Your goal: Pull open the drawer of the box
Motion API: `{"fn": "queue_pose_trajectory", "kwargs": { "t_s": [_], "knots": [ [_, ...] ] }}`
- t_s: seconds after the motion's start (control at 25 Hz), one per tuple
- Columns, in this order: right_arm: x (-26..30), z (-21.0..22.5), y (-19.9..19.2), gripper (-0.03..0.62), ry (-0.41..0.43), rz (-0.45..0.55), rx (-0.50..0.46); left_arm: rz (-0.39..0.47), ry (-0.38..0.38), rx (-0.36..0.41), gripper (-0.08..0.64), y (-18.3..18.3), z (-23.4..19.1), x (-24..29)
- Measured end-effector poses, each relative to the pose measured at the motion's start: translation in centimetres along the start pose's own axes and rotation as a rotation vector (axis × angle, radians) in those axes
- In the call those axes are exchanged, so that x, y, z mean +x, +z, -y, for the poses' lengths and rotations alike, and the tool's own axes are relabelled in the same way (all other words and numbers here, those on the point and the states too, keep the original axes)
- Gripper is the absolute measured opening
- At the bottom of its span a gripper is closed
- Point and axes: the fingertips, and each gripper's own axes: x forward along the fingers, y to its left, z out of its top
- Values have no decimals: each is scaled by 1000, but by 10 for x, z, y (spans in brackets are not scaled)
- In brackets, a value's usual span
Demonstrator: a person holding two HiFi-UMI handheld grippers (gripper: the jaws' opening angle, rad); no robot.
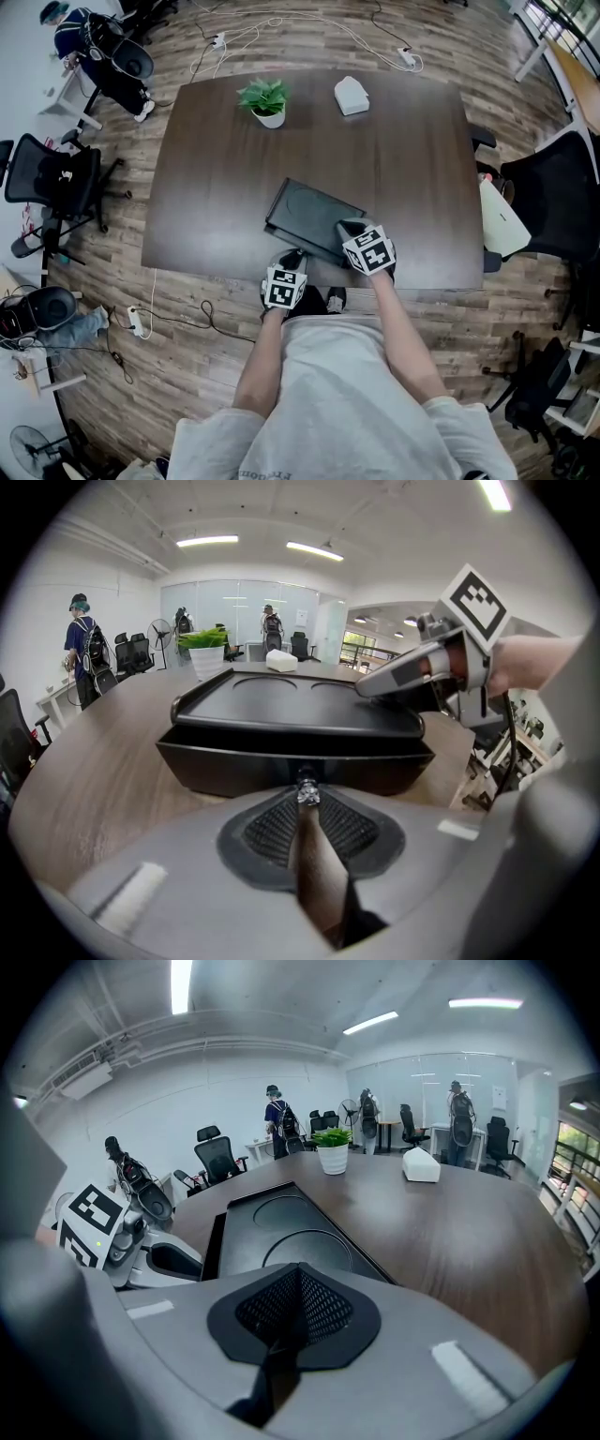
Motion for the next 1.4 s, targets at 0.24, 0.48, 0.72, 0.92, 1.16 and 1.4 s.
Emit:
{"fn": "queue_pose_trajectory", "kwargs": {
  "t_s": [0.24,0.48,0.72,0.92,1.16,1.4],
  "knots": [
    [0,0,0,0,6,3,3,-7,14,-5,124,-3,-2,0],
    [0,-2,0,0,11,9,2,-2,12,-12,124,-5,-1,-2],
    [-2,-1,1,0,13,10,1,15,17,-12,124,-6,0,-3],
    [-1,-1,3,0,13,21,12,4,14,-8,124,-9,-2,-7],
    [-1,-1,2,0,11,17,16,-1,7,-6,124,-13,-1,-10],
    [-2,0,2,0,5,20,17,4,7,-8,124,-18,-2,-14]
  ]
}}
